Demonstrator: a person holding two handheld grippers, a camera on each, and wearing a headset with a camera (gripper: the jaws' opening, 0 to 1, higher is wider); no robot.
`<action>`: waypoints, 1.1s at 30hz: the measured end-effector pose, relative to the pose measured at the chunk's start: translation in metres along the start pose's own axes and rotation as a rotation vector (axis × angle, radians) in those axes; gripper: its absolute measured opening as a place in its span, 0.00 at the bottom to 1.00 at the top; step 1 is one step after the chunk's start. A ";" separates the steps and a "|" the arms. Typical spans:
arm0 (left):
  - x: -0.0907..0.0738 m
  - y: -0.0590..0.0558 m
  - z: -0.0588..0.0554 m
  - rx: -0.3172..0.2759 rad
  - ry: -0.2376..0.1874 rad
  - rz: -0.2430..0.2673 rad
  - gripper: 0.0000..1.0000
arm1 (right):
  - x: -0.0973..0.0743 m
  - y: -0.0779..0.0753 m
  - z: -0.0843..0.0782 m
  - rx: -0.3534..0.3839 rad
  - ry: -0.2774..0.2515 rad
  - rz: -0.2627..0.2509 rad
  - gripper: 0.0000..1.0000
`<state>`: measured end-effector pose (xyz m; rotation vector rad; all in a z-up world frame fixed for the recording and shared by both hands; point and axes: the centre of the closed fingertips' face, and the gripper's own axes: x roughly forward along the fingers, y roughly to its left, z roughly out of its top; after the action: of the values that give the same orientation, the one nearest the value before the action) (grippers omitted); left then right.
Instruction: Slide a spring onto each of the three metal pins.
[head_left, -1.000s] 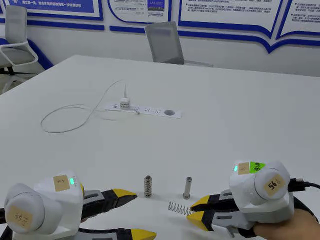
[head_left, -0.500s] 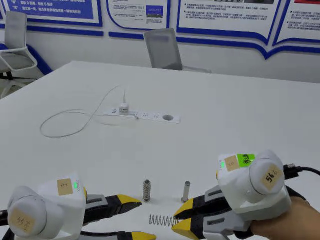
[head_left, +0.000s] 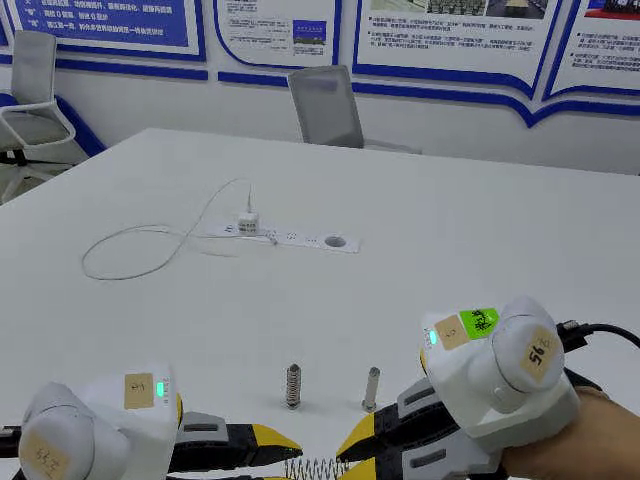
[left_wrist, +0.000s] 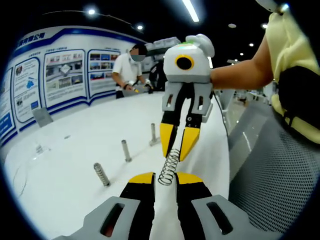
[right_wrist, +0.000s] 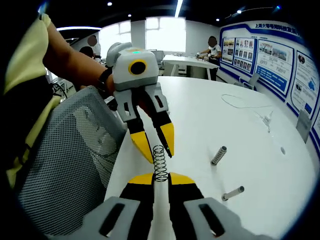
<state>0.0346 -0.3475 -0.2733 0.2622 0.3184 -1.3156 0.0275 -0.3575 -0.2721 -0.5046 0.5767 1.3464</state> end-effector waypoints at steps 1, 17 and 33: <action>0.000 0.000 0.000 0.001 0.001 -0.002 0.15 | 0.000 0.000 0.000 -0.002 0.001 0.000 0.11; 0.001 0.000 0.001 0.004 0.006 0.006 0.12 | -0.011 0.000 0.032 -0.021 -0.070 -0.014 0.11; 0.004 -0.005 0.008 0.018 -0.006 0.002 0.11 | -0.004 0.006 0.061 -0.055 -0.139 -0.020 0.11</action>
<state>0.0312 -0.3548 -0.2676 0.2733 0.3017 -1.3175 0.0266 -0.3204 -0.2228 -0.4559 0.4201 1.3692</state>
